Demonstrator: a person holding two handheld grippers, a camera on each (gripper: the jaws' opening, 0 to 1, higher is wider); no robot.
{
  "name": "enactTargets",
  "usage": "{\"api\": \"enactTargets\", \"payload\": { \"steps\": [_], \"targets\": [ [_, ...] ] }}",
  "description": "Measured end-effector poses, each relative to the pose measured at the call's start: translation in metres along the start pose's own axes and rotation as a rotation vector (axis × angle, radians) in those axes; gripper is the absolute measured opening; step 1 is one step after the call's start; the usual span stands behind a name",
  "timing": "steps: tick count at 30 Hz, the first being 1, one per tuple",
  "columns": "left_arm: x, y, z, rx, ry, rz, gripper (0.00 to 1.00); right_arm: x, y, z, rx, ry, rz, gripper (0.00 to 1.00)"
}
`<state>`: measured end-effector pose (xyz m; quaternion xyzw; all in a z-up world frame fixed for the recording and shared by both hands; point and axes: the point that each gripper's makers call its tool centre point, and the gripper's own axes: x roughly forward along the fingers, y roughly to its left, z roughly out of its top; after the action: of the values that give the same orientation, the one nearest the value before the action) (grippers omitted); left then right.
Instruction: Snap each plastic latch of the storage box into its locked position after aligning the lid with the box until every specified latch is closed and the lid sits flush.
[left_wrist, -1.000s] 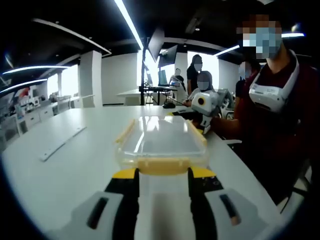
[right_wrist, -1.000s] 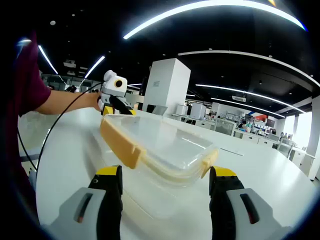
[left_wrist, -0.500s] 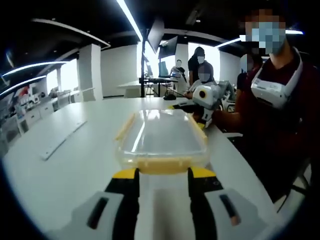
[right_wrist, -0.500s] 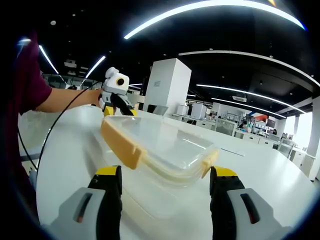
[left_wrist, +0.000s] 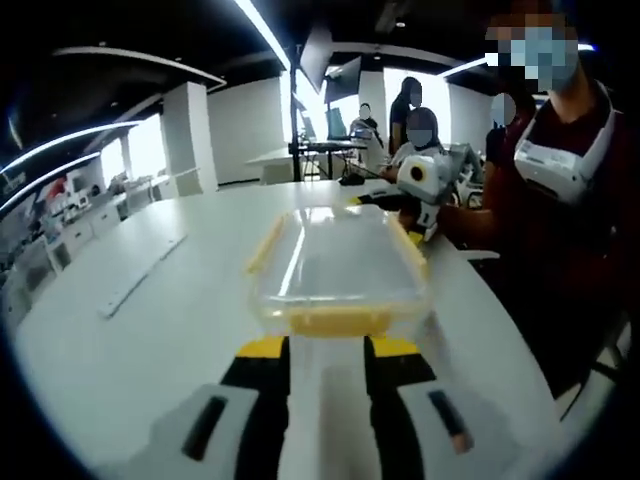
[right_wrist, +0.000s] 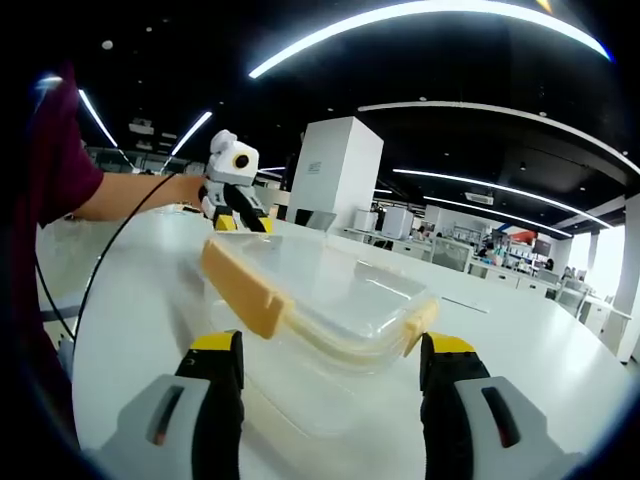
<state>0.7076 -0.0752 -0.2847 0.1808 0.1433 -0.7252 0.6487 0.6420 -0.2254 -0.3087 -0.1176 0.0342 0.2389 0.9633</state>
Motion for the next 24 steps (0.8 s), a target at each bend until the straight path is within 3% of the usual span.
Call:
{"api": "enactTargets", "payload": {
  "steps": [5,8,10,14,16,17,19,22,24],
  "targets": [
    [-0.006,0.006,-0.001,0.019,-0.047,0.142,0.50,-0.001,0.000,0.001,0.008,-0.004,0.006,0.74],
    [-0.009,0.006,-0.007,0.061,-0.041,0.225,0.54,-0.003,-0.001,0.007,0.029,-0.036,0.018,0.74],
    [-0.013,0.008,-0.013,0.086,-0.037,0.283,0.53,-0.008,-0.003,0.018,0.082,-0.093,0.035,0.74],
    [-0.022,0.015,-0.007,0.083,-0.099,0.396,0.54,-0.011,-0.005,0.018,0.052,-0.070,0.029,0.77],
    [-0.023,0.015,-0.007,0.092,-0.115,0.411,0.54,-0.014,-0.005,0.022,0.039,-0.068,0.039,0.79],
    [-0.025,0.020,-0.010,0.092,-0.102,0.451,0.54,-0.015,-0.004,0.025,0.022,-0.064,0.038,0.80],
    [-0.023,0.018,-0.011,0.096,-0.113,0.446,0.55,-0.016,-0.002,0.029,-0.005,-0.059,0.033,0.81],
    [-0.020,0.016,-0.014,0.098,-0.118,0.457,0.56,-0.014,0.011,0.047,-0.160,-0.066,0.021,0.81],
    [-0.021,0.014,-0.014,0.105,-0.120,0.473,0.57,-0.010,0.020,0.052,-0.320,-0.024,0.012,0.82]
  ]
}}
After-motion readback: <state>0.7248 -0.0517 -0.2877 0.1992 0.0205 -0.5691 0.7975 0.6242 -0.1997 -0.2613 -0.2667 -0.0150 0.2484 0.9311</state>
